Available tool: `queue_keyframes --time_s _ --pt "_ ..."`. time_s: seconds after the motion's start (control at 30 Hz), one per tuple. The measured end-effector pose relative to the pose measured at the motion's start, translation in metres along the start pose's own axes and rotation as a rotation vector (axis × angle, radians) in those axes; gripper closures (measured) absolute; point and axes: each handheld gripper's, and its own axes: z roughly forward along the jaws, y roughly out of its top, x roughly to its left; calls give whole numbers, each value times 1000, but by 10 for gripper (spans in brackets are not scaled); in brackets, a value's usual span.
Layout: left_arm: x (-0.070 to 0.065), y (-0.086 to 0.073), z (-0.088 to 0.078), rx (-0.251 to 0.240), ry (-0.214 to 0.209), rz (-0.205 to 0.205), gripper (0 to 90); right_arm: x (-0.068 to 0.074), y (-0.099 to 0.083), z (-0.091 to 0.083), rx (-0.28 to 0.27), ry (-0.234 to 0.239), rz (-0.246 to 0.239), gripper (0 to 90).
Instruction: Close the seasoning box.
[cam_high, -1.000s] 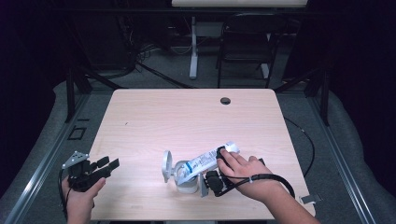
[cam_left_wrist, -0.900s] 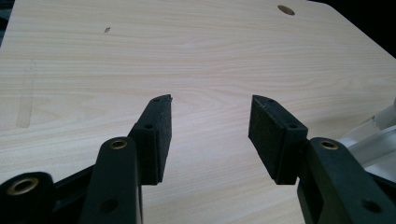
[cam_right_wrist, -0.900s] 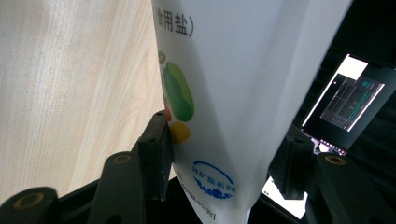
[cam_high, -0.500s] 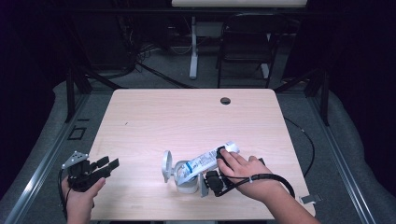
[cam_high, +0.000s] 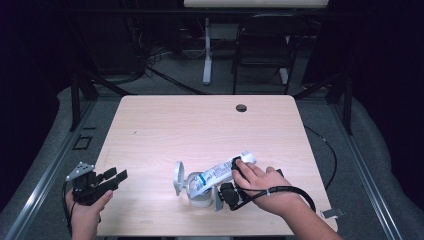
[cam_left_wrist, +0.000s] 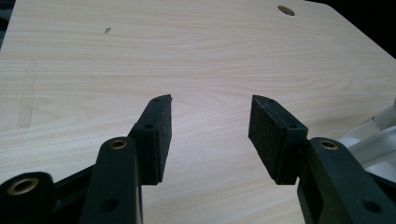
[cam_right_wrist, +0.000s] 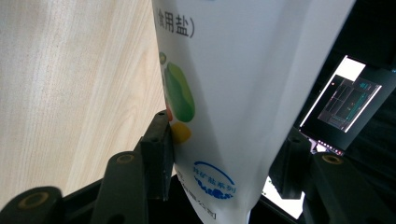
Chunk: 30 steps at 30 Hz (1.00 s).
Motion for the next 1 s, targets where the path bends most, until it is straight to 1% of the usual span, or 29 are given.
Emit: queue_keyframes --time_s 0.4,0.43,0.5,0.57,0.6,0.73,0.87,0.97,1.0 --pt "1 -1 0 1 1 -1 497 0 0 0 -1 2 -1 499" --pt "1 -1 0 2 1 -1 497 -1 0 -1 7 0 -9 499" --pt "1 0 0 2 1 -1 497 -1 0 -1 8 -2 -9 501" --pt "1 0 0 2 1 -2 497 0 0 0 -9 2 3 503" --pt "1 0 0 3 0 -1 496 -1 0 0 -9 4 3 503" --pt "1 -1 1 3 0 -2 497 -1 0 -1 1 2 -6 506" --pt "1 -1 0 3 0 -2 497 -1 -1 -1 -4 2 -3 507" --pt "1 -1 0 1 0 -2 497 -2 -1 -2 13 -4 -19 509" --pt "1 -1 0 4 0 -2 496 -2 -1 -2 10 -4 -15 510"
